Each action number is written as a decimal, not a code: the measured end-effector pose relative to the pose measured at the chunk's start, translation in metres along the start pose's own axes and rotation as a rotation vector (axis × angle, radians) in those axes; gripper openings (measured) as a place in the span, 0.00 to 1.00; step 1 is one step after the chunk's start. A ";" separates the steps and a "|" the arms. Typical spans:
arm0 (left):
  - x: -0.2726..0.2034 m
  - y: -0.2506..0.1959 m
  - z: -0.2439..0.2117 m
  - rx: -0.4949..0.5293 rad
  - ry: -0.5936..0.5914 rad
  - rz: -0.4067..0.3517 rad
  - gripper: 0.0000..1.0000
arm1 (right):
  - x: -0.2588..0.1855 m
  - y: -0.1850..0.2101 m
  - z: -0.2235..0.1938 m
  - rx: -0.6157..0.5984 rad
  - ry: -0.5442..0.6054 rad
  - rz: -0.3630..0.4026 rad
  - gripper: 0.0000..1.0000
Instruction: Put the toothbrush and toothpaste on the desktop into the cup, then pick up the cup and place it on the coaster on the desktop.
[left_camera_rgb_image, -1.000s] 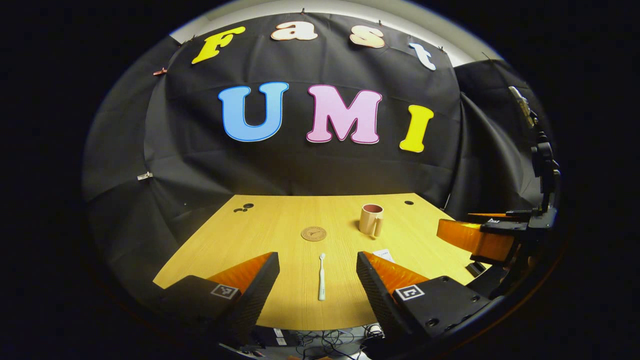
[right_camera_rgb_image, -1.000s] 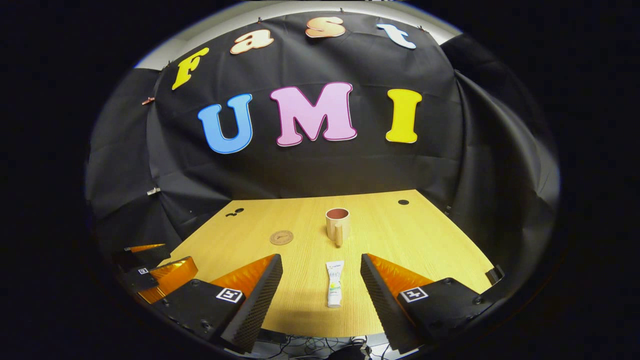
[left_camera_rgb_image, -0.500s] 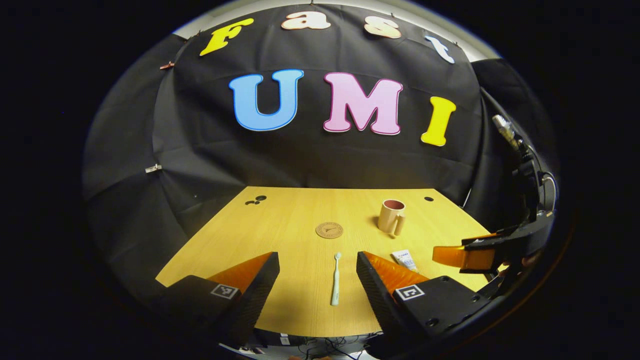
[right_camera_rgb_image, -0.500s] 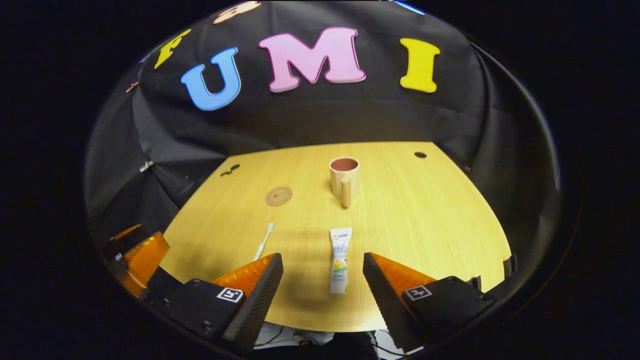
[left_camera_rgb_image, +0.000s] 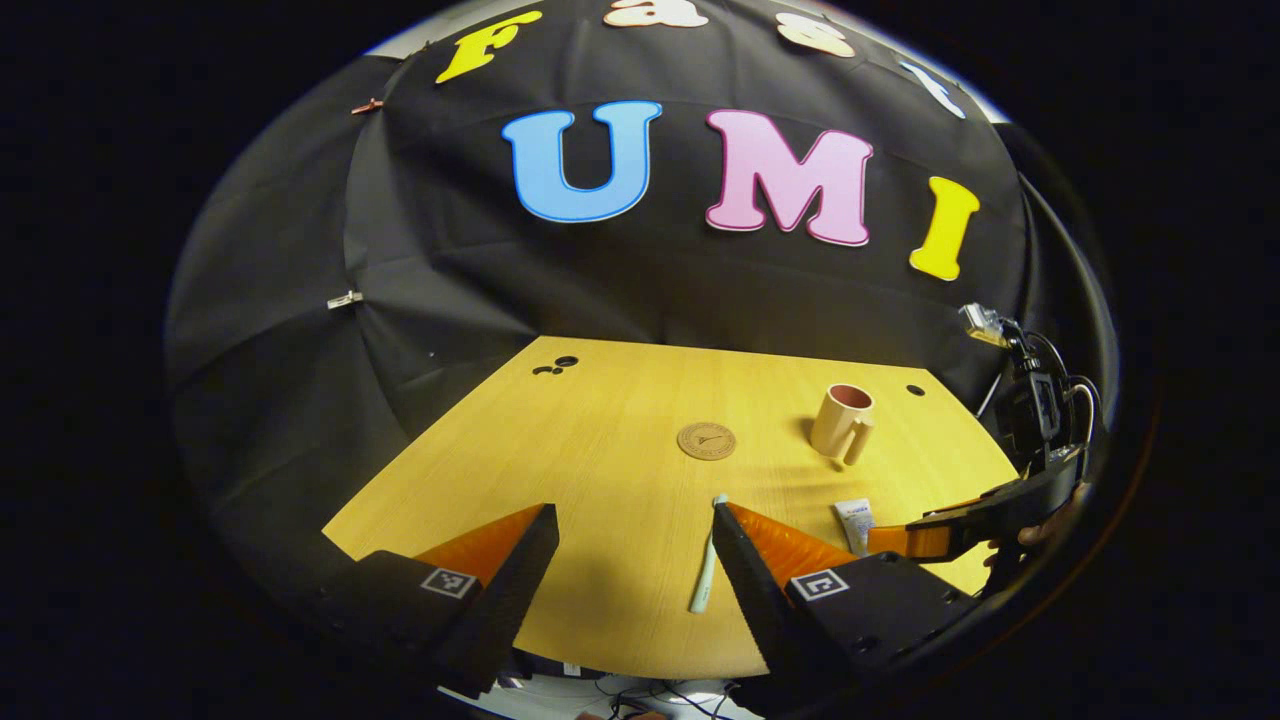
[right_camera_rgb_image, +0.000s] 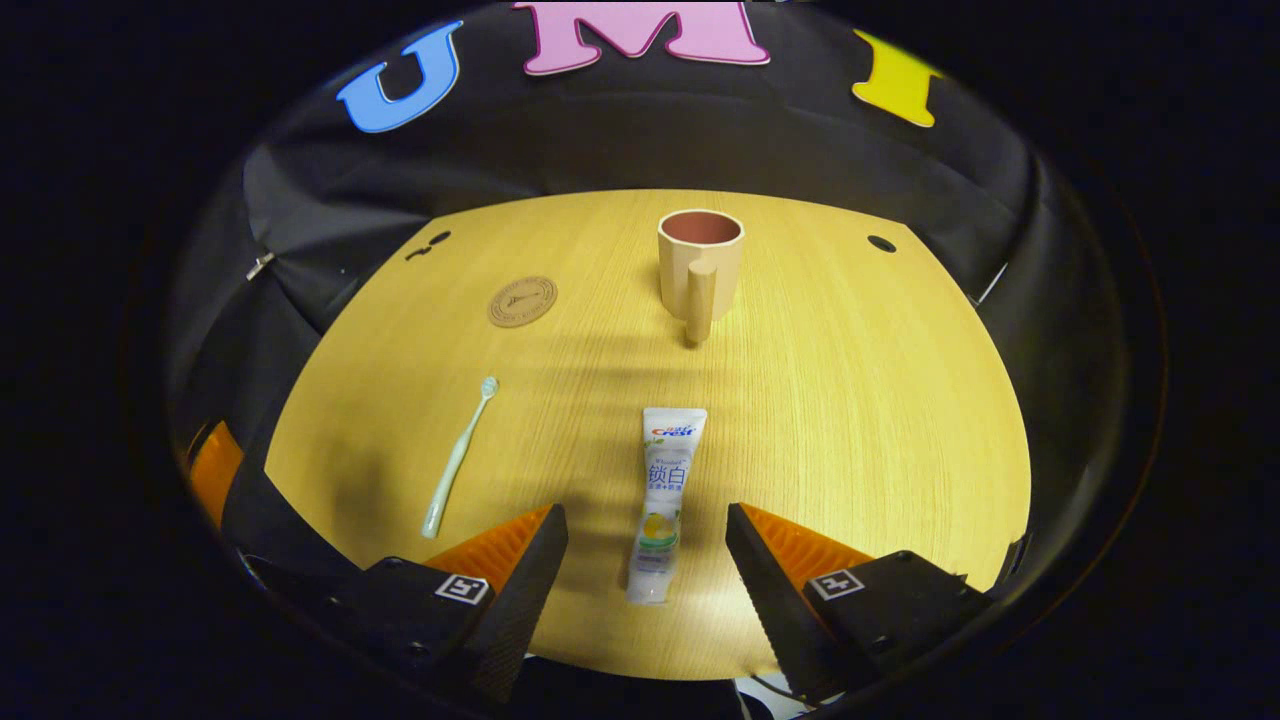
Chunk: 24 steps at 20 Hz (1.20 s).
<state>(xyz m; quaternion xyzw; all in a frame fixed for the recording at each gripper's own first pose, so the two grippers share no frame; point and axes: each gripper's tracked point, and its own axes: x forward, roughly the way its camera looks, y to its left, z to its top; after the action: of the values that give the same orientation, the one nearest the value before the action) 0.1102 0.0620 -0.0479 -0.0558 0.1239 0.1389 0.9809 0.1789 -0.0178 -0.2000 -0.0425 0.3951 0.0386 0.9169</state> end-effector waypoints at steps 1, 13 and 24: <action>0.003 0.003 -0.003 -0.014 0.010 0.015 0.98 | 0.009 -0.004 -0.002 -0.007 0.029 -0.012 0.99; 0.019 0.007 -0.005 -0.024 0.078 0.079 0.98 | 0.067 -0.007 -0.014 0.005 0.165 -0.014 0.98; 0.021 0.013 -0.006 -0.040 0.087 0.041 0.98 | 0.072 -0.008 -0.021 0.025 0.211 -0.064 0.51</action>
<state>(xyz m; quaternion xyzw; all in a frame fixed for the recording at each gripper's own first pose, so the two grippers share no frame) 0.1246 0.0789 -0.0606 -0.0789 0.1647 0.1587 0.9703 0.2142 -0.0251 -0.2661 -0.0478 0.4883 -0.0003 0.8714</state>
